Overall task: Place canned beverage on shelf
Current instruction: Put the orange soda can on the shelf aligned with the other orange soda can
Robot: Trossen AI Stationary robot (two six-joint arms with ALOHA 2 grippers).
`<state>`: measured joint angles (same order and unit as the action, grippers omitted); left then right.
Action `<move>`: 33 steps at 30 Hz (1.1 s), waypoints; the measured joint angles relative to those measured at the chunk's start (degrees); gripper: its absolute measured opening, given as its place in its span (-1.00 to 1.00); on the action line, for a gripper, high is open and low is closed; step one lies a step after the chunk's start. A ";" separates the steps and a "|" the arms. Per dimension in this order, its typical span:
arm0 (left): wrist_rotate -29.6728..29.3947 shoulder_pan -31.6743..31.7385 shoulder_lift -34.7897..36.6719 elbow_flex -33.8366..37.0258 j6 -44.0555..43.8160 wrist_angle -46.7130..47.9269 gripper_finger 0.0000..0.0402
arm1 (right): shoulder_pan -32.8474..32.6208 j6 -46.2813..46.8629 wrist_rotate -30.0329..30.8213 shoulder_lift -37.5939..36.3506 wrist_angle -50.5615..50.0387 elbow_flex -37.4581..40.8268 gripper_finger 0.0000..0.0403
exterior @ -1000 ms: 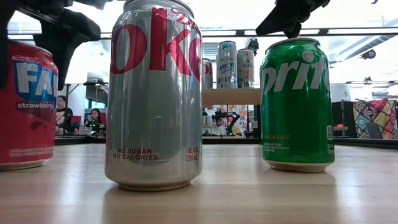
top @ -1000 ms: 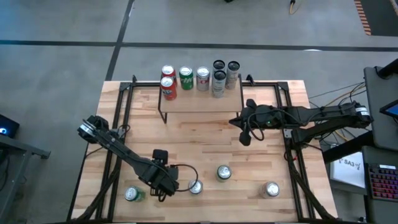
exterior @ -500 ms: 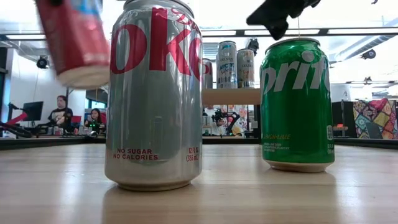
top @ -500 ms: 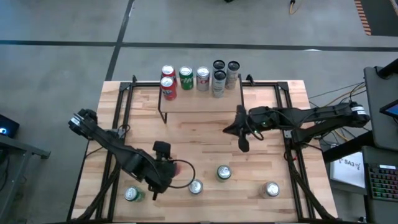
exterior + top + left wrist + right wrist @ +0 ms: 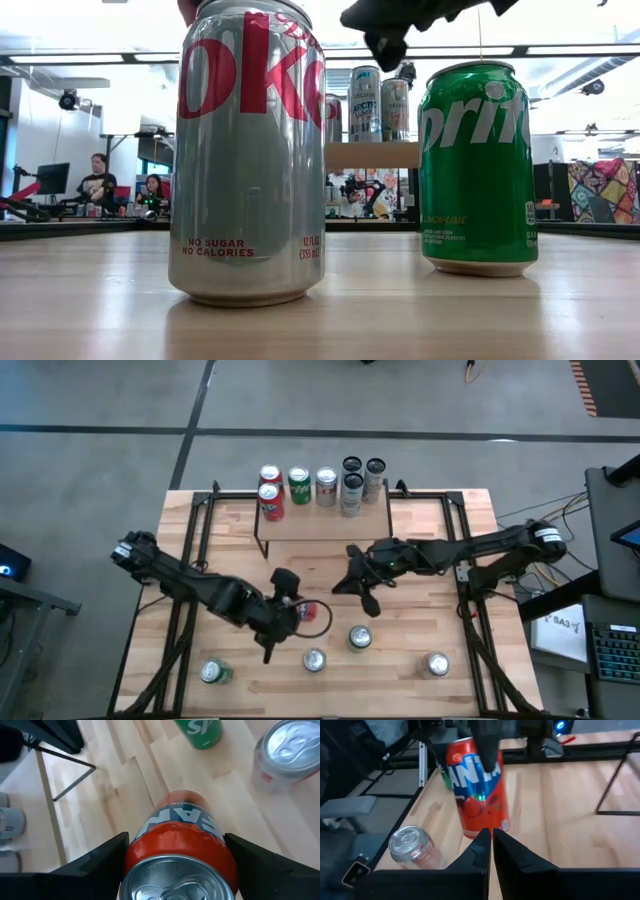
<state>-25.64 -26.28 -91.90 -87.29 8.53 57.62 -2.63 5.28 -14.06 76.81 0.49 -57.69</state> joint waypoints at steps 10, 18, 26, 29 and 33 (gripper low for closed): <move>0.25 1.70 0.00 0.00 7.65 -2.64 0.42 | -0.43 -3.87 -1.13 8.06 -11.85 -11.05 -0.34; 0.11 1.88 0.00 0.00 9.00 -3.24 0.42 | -0.50 -5.40 -1.23 11.72 -16.12 -17.07 0.44; -1.00 2.05 0.02 -0.10 13.26 -5.53 0.42 | -0.48 -8.29 -2.20 16.63 -17.50 -20.57 0.82; -1.63 2.19 0.02 -0.31 13.95 -5.41 0.42 | -0.48 -8.46 -5.05 18.14 -17.65 -21.53 0.83; -2.01 2.26 0.02 -0.31 14.91 -5.59 0.42 | -0.44 -9.17 -5.81 19.85 -17.46 -22.96 0.83</move>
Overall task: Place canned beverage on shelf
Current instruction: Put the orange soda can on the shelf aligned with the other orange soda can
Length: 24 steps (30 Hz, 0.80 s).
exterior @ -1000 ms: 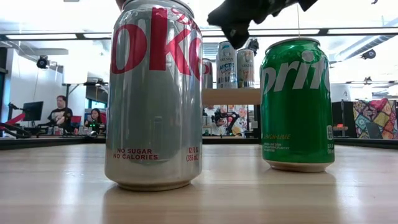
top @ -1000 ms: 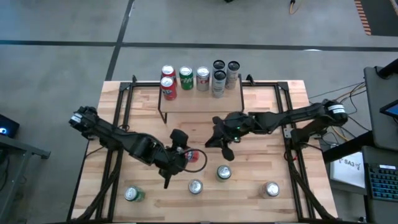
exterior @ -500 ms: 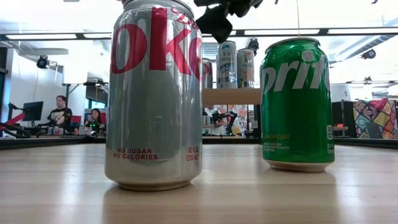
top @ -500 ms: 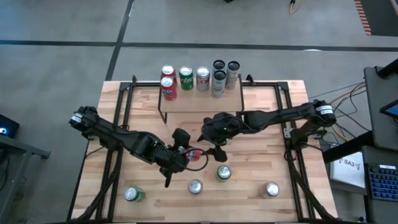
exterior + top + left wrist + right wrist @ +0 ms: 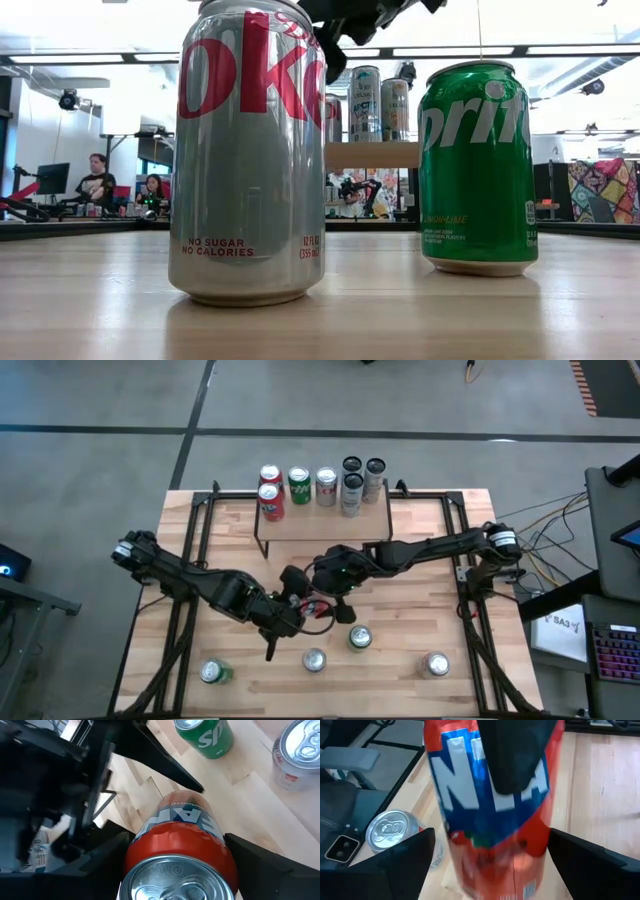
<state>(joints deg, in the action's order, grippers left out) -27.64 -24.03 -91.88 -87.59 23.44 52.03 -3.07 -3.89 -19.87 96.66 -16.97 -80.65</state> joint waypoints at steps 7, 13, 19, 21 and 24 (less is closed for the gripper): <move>-0.61 0.27 0.00 0.00 1.46 -1.34 0.42 | -0.04 -2.07 -0.14 1.77 0.10 -2.09 0.83; -0.80 0.34 0.02 -0.02 1.62 -1.69 0.48 | -0.02 -2.59 -0.08 1.66 0.26 -2.13 0.64; -1.48 0.47 0.04 -0.02 2.06 -1.41 0.58 | 0.17 -2.83 0.04 1.59 0.15 -2.15 0.39; -1.56 0.47 0.23 -0.02 2.41 -1.37 0.59 | 0.30 -3.35 0.08 1.42 0.05 -2.14 0.39; -1.39 0.84 1.54 -0.02 2.91 -1.29 0.60 | 0.64 -3.51 0.00 1.16 0.30 -2.24 0.39</move>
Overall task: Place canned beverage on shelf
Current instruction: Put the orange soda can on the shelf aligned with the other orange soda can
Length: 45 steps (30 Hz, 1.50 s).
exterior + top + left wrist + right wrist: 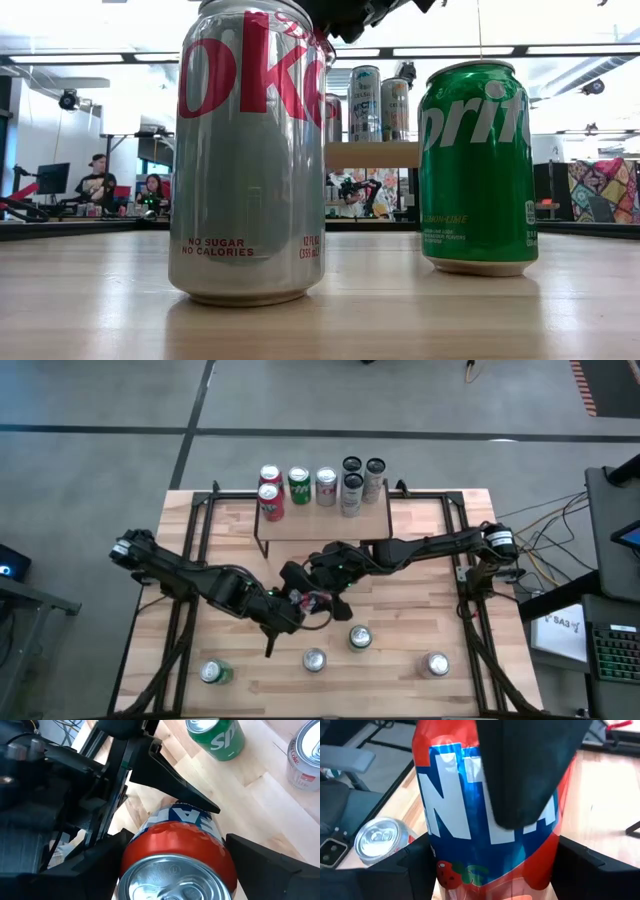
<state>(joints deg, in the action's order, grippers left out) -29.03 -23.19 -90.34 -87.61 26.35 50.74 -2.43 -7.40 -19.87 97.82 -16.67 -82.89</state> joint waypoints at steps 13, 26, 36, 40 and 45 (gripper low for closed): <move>2.95 2.20 9.06 -0.24 -0.83 -0.66 0.60 | 0.34 -0.36 -0.08 -0.47 0.03 0.39 0.39; 2.74 3.55 21.64 4.50 -6.54 -9.35 0.60 | 1.18 2.64 4.13 -1.42 9.79 2.70 0.39; -5.04 3.62 35.23 24.97 -5.17 -32.78 0.60 | 2.00 8.57 22.87 -1.40 23.05 5.89 0.39; -6.30 3.62 39.97 33.21 -2.57 -43.61 0.60 | 2.43 8.87 25.25 -1.37 33.32 9.02 0.39; -6.47 3.70 46.44 42.85 1.56 -56.38 0.60 | 3.40 9.14 27.08 -1.15 42.50 12.31 0.39</move>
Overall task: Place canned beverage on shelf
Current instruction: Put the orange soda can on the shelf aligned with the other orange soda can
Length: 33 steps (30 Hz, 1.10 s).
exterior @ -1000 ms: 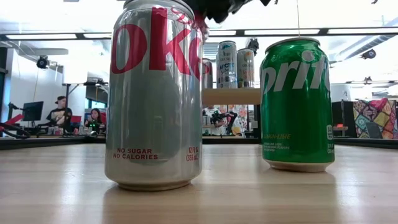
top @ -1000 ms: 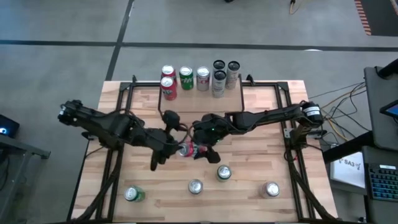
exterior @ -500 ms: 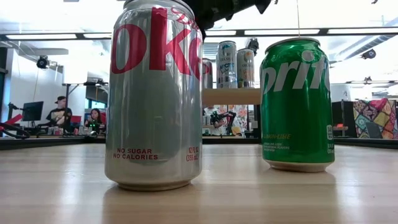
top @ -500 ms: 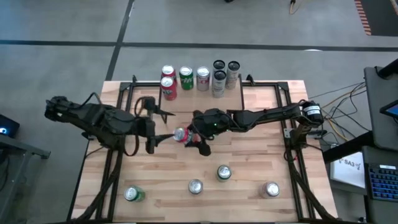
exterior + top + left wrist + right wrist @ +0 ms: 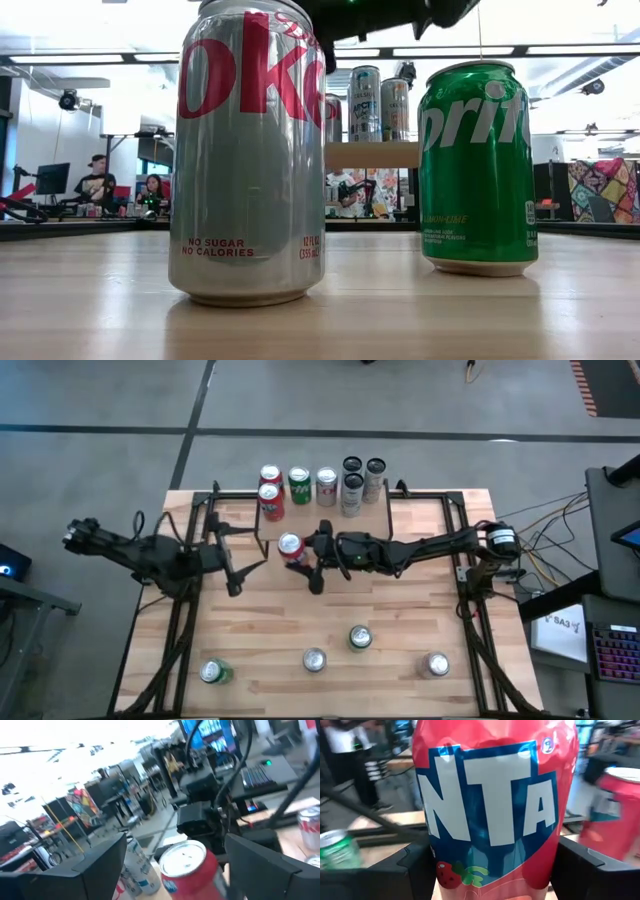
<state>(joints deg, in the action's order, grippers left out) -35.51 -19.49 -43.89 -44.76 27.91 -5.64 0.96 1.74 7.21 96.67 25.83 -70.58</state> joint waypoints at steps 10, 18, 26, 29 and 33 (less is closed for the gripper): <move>-0.18 0.25 10.28 12.88 0.90 -14.60 0.60 | 2.52 1.27 6.97 4.34 11.18 2.38 0.39; -7.76 0.28 14.85 15.42 4.01 -17.84 0.60 | 4.81 3.41 7.00 8.67 18.14 2.37 0.39; -8.15 0.26 17.81 17.27 5.76 -17.43 0.60 | 5.06 3.61 8.53 10.09 18.59 1.22 0.39; -8.15 0.26 18.30 17.27 5.72 -17.56 0.60 | 5.06 2.86 9.50 10.09 18.59 0.87 0.39; -8.15 0.26 18.46 17.32 5.72 -17.47 0.60 | 5.28 2.34 9.59 10.09 18.68 0.47 0.39</move>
<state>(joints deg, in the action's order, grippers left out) -43.66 -19.22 -25.44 -27.44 33.63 -23.11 6.24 4.08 16.80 106.76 44.51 -70.11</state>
